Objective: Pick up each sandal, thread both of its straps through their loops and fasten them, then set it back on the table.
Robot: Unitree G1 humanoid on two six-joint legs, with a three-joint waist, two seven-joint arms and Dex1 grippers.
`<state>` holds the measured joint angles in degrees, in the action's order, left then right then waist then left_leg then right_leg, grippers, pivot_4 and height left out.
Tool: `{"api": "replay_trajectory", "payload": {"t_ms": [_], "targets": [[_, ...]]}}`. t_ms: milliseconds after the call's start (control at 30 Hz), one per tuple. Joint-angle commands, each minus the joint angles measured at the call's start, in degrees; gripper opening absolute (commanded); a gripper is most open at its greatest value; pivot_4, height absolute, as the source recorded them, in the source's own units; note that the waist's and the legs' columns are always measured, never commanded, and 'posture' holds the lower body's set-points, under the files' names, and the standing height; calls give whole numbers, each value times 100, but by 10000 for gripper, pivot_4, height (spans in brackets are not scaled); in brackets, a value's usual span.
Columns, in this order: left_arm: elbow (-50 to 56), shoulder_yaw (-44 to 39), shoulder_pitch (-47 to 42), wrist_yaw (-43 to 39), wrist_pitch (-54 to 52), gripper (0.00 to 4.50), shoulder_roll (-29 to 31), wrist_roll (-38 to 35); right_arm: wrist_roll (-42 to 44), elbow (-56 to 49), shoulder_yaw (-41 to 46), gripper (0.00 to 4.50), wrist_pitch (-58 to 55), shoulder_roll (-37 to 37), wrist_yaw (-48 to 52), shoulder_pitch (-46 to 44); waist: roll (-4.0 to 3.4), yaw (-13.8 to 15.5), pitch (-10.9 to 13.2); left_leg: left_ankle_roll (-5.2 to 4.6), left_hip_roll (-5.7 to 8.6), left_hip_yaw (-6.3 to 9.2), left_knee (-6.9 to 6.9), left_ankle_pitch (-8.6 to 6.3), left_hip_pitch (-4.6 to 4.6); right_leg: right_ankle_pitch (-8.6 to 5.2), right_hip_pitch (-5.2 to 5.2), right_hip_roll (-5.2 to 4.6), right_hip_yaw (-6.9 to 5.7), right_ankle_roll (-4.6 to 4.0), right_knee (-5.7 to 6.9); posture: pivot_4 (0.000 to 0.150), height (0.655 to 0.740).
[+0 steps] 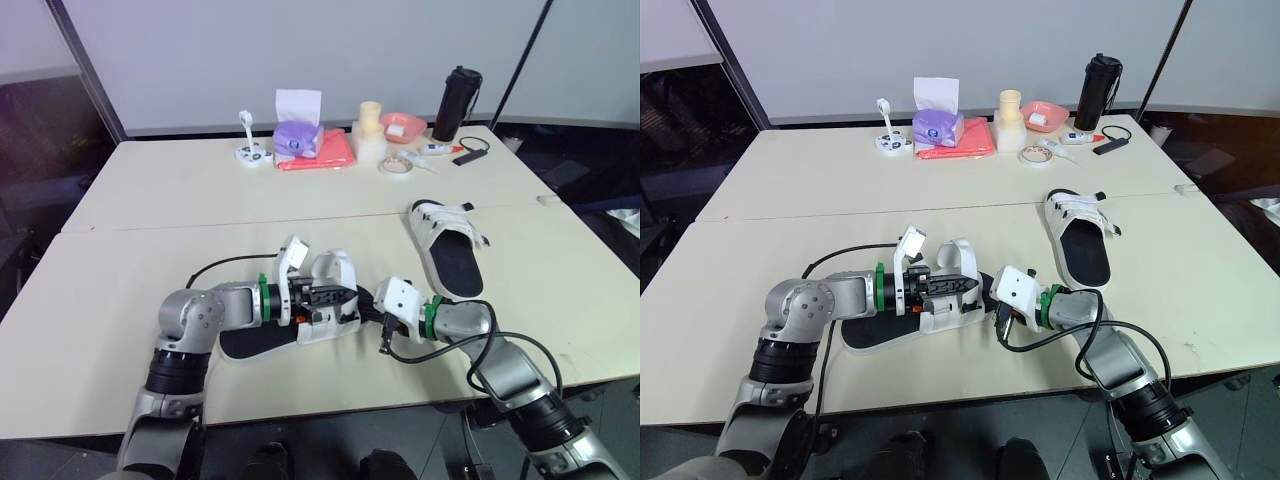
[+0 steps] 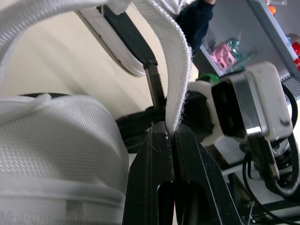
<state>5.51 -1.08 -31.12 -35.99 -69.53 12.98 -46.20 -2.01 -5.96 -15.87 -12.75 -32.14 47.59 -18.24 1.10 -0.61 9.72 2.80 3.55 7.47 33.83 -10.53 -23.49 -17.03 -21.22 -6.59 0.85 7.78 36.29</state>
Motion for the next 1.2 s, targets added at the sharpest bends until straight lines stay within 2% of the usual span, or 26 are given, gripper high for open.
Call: {"api": "replay_trajectory", "payload": {"t_ms": [33, 400, 567, 767, 1200], "targets": [[234, 121, 130, -9, 247, 243, -4, 53, -134, 209, -185, 0, -146, -28, 58, 150, 0, 1, 0, 0, 0, 0, 0, 0, 0, 0, 0, 0, 0, 0, 0, 1500, 7400], [302, 340, 576, -311, 1275, 243, 9, 276, -129, 219, -181, 0, -149, -41, 79, 133, -1, 4, -1, 0, -3, 0, 0, 0, 0, -7, 0, -2, 2, -14, -2, 1500, 7400], [232, 368, 796, -370, 1260, 243, 38, 229, -126, 203, -177, 0, -165, -41, 75, 141, -2, 3, -1, 0, -4, 1, 0, 0, 0, -9, 1, -2, 2, -18, -3, 1500, 7400], [170, -50, 875, -101, 998, 243, -234, -231, -122, 187, -170, 0, -167, -51, 75, 173, -2, 4, -2, -1, -8, 5, 0, 0, 0, -8, 1, -4, 2, -16, -3, 1500, 7400], [313, -69, 972, -158, 944, 243, -271, -527, -119, 123, -163, 0, -212, -62, 76, 235, -2, 10, -2, 0, -6, 2, 0, -1, 0, -10, 2, -7, 1, -18, -6, 1500, 7400]]}}
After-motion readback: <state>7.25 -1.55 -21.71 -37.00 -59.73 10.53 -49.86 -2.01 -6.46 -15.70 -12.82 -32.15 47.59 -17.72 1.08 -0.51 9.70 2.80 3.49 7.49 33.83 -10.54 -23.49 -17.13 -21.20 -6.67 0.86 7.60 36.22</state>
